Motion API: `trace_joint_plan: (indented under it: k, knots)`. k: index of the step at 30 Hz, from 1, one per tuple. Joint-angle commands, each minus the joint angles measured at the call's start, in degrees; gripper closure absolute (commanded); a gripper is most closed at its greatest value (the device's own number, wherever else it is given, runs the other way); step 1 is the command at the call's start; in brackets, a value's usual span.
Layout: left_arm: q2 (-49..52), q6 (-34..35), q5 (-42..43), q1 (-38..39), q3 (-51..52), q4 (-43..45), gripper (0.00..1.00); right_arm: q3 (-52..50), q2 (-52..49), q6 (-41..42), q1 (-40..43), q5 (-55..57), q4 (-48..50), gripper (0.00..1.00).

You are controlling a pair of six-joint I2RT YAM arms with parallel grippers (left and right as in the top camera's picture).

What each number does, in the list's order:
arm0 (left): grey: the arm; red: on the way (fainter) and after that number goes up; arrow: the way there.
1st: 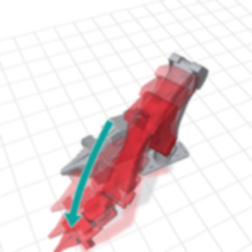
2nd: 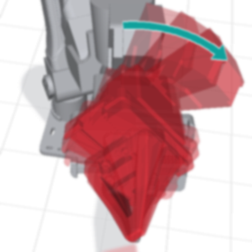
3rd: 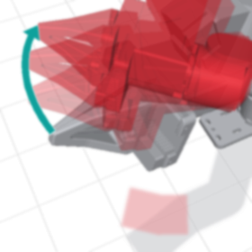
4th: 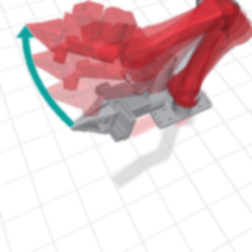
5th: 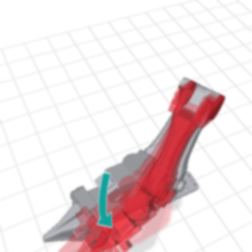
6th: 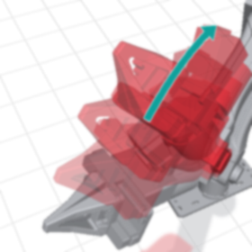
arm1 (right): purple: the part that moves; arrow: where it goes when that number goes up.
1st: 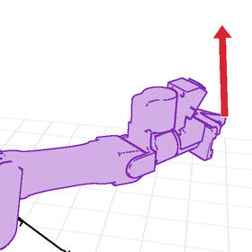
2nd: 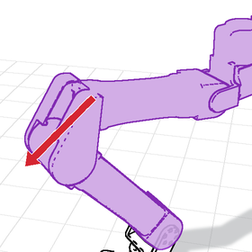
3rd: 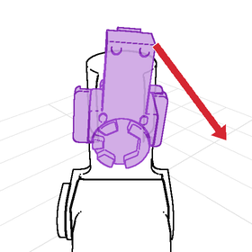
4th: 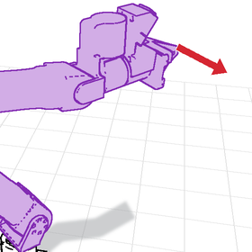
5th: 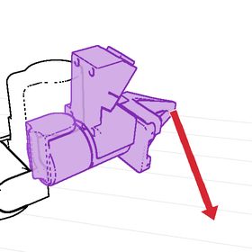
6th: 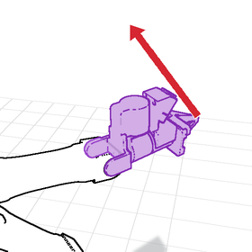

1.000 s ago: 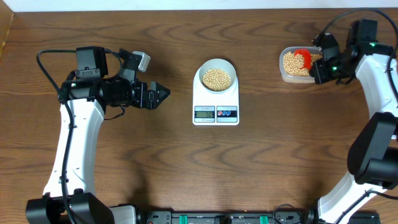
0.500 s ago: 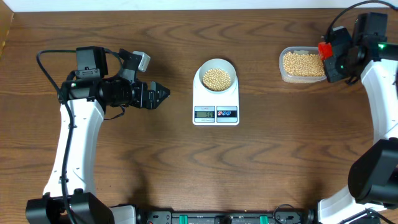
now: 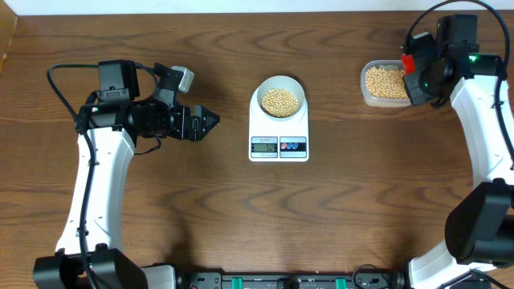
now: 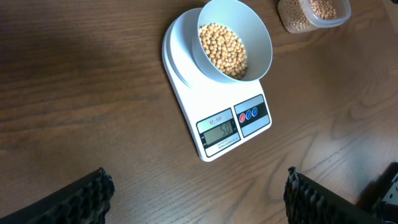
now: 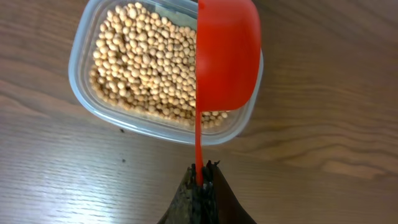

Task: Scoop item into bowl and weigh 50g on scale
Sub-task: 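Lift the red scoop up and away from the tub with the right gripper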

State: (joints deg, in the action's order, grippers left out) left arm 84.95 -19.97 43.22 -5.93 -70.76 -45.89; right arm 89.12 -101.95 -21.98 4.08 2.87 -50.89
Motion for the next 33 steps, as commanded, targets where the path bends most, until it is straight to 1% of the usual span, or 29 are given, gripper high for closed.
trace_joint_plan:
  k: [1, 5, 8, 11, 17, 23, 27, 31, 33]
  knots:
    - [-1.0, -1.0, 0.7, -0.3, -0.7, 0.1, 0.1, 0.0, 0.4, 5.3, 2.3, -12.8, 0.1, 0.99]
    - [-1.0, -1.0, 0.7, -0.3, -0.7, 0.1, 0.1, 0.0, 0.4, 5.2, 7.7, -31.9, -1.3, 0.99]
    - [-1.0, -1.0, 0.7, -0.3, -0.7, 0.1, 0.1, 0.0, 0.4, 5.1, 14.2, -47.6, -3.9, 0.99]
    - [-1.0, -1.0, 0.7, -0.3, -0.7, 0.1, 0.1, 0.0, 0.4, 4.3, 18.6, -56.8, -6.7, 0.99]
    - [-1.0, -1.0, 0.7, -0.3, -0.7, 0.1, 0.1, 0.0, 0.4, -0.6, 23.5, -70.8, -14.1, 0.99]
    - [-1.0, -1.0, 0.7, -0.3, -0.7, 0.1, 0.1, 0.0, 0.4, -1.0, 23.0, -77.7, -19.1, 0.99]
    - [-1.0, -1.0, 0.7, -0.3, -0.7, 0.1, 0.1, 0.0, 0.4, -1.0, 21.9, -83.1, -18.9, 0.99]
    - [-1.0, -1.0, 0.7, -0.3, -0.7, 0.1, 0.1, 0.0, 0.4, -1.6, 20.9, -92.3, -16.3, 0.98]
    - [-1.0, -1.0, 0.7, -0.3, -0.7, 0.1, 0.1, 0.1, 0.4, -1.4, 19.8, -92.2, -14.3, 0.98]
